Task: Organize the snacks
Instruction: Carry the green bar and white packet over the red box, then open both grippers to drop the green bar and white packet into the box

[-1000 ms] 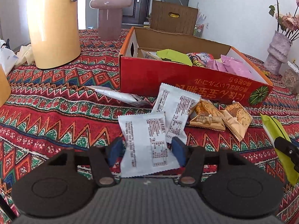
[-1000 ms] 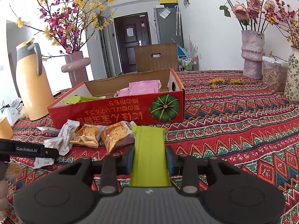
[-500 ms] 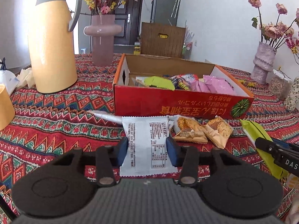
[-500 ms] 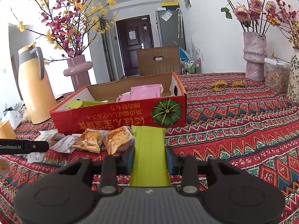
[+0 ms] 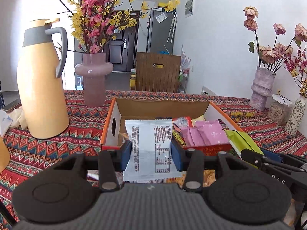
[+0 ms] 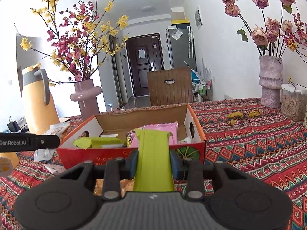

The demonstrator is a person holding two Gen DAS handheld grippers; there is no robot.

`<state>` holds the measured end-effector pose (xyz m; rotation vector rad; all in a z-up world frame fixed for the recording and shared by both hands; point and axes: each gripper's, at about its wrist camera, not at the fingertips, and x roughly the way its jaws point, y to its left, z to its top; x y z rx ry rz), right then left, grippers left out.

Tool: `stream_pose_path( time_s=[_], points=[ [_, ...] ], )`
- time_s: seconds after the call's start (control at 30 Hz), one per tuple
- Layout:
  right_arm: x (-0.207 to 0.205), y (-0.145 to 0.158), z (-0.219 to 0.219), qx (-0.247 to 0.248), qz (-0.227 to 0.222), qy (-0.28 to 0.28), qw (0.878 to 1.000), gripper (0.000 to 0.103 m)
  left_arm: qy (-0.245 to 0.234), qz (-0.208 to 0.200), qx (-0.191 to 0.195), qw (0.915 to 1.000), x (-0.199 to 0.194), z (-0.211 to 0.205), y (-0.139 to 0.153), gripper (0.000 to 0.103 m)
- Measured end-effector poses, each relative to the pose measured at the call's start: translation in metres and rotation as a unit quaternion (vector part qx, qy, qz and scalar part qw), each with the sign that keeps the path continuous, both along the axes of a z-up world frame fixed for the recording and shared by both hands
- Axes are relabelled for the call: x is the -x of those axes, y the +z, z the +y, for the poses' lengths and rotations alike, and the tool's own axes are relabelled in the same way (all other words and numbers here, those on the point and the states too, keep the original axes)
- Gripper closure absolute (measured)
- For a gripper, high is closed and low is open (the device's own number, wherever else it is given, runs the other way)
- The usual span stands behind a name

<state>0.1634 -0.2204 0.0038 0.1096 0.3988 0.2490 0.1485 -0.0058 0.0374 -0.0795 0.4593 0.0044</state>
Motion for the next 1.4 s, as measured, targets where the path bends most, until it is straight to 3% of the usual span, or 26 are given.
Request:
stream_pose_path(
  time_s=[0.23, 0.53, 0.77, 1.03, 1.07, 1.13, 1.2, 1.27, 1.33, 1.4],
  points=[
    [-0.042, 0.017, 0.009, -0.005, -0.011, 0.007, 1.000, 0.069, 0.023, -0.016, 0.007, 0.9996, -0.035, -0.001, 0.015, 0.058],
    [-0.093, 0.028, 0.025, 0.006, -0.017, -0.001, 1.000, 0.069, 0.045, -0.015, -0.004, 0.9989, -0.079, -0.002, 0.009, 0.058],
    [-0.115, 0.012, 0.036, 0.018, -0.010, -0.007, 1.000, 0.069, 0.069, -0.007, -0.011, 0.9975, -0.101, 0.002, -0.017, 0.058],
    [-0.124, -0.001, 0.041, 0.028, -0.002, -0.011, 1.000, 0.069, 0.062, -0.005, -0.012, 0.9980, -0.108, 0.005, -0.029, 0.057],
    [-0.123, -0.001, 0.040, 0.027, -0.002, -0.014, 1.000, 0.069, 0.062, -0.006, -0.011, 0.9980, -0.107, 0.006, -0.029, 0.056],
    [-0.122, -0.001, 0.036, 0.021, -0.003, -0.019, 1.000, 0.067, 0.064, -0.015, -0.005, 0.9978, -0.103, 0.008, -0.027, 0.043],
    [-0.120, 0.000, 0.033, 0.013, -0.006, -0.025, 1.000, 0.049, 0.076, -0.030, -0.003, 0.9967, -0.098, 0.009, -0.025, 0.015],
    [-0.115, 0.002, 0.029, 0.005, -0.016, -0.037, 0.999, 0.009, 0.088, -0.047, -0.001, 0.9950, -0.093, 0.012, -0.024, 0.007],
    [-0.111, 0.003, 0.024, -0.002, -0.028, -0.050, 0.998, 0.000, 0.091, -0.052, 0.003, 0.9945, -0.091, 0.013, -0.024, 0.000],
    [-0.110, 0.003, 0.021, -0.008, -0.029, -0.051, 0.998, 0.000, 0.095, -0.052, 0.001, 0.9941, -0.092, 0.014, -0.024, 0.000]
  ],
)
